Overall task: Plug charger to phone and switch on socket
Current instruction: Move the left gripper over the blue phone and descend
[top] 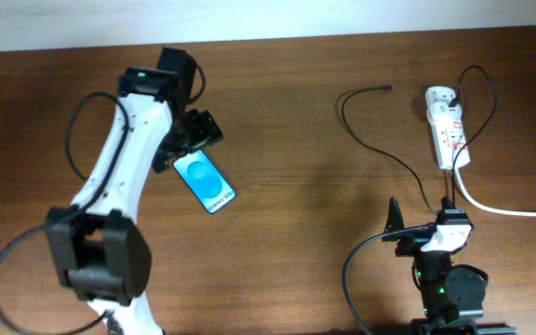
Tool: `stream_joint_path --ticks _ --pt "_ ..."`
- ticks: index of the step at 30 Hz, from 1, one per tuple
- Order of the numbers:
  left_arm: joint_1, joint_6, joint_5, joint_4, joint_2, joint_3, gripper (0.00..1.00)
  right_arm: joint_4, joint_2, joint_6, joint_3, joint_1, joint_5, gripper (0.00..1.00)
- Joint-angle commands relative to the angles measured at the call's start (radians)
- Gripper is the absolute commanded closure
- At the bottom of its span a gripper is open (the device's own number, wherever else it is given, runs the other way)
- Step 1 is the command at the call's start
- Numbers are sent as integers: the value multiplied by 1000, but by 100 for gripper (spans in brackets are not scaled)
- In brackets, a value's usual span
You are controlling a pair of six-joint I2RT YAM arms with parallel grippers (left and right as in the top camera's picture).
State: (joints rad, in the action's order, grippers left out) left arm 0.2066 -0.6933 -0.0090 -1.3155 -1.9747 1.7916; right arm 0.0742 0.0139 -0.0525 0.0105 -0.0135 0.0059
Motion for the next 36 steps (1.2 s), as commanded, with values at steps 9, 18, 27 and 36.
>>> stream_joint_path --ticks 9,18,27,36 --pt "0 16 50 93 -220 3 1 5 -8 -4 -5 -6 -2 2" --pt "0 16 45 131 -236 -59 1 5 -8 -4 -5 -6 -2 2" --pt "0 12 46 200 -236 -154 1 5 -8 -4 -5 -6 -2 2" --pt "1 -3 54 197 -236 -177 1 5 -8 -4 -5 -6 -2 2"
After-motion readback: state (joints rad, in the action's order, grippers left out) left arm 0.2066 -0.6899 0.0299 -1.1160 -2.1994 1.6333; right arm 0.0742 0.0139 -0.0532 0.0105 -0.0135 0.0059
